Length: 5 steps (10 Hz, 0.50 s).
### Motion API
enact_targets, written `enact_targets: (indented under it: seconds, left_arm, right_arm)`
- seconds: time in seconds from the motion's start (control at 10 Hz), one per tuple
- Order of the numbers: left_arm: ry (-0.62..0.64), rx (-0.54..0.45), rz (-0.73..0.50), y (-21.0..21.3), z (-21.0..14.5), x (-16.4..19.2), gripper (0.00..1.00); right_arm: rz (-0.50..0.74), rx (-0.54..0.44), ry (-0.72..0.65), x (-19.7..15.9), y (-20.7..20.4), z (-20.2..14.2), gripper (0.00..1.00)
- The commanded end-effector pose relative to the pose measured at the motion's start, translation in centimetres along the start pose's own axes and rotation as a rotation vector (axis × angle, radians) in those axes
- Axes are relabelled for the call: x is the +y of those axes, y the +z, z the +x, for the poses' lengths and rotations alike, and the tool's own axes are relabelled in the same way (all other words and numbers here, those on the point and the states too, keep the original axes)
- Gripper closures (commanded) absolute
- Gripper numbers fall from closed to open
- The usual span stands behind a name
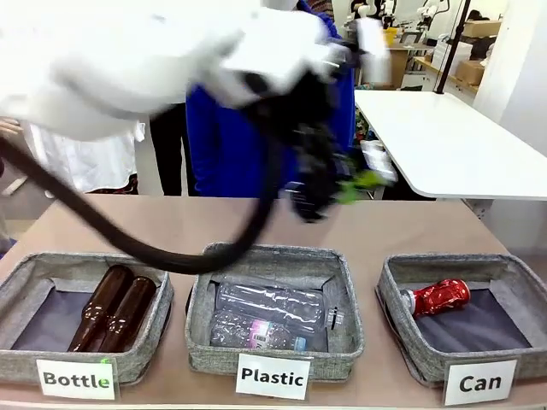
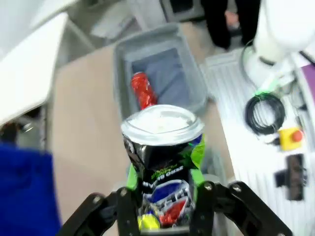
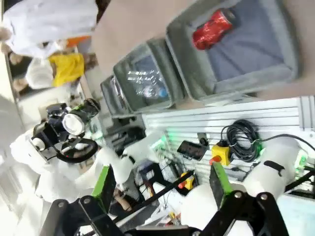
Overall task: Sort the can waste into the basket.
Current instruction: Pick up the can waste from the table and place it in the right Fabric basket.
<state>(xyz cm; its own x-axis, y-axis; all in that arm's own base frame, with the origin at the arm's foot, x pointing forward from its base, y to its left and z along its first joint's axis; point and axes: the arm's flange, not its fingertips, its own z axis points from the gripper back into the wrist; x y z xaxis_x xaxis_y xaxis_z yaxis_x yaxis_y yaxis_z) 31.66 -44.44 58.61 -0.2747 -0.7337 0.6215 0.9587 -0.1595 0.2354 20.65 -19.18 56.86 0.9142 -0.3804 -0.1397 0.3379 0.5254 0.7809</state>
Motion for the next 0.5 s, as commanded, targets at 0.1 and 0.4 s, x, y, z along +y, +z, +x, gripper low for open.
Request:
enact_targets:
  seconds: [0.1, 0.4]
  left_arm:
    - [-0.193, -0.002, -0.174, -11.4, 7.4, 5.5, 0.56]
    - [-0.159, 0.073, -0.272, -21.5, 12.5, 8.4, 0.56]
  right_arm:
    - [-0.048, -0.133, -0.014, -3.2, 0.9, -5.6, 0.00]
    - [-0.034, -0.121, -0.008, -5.3, 1.3, -7.4, 0.00]
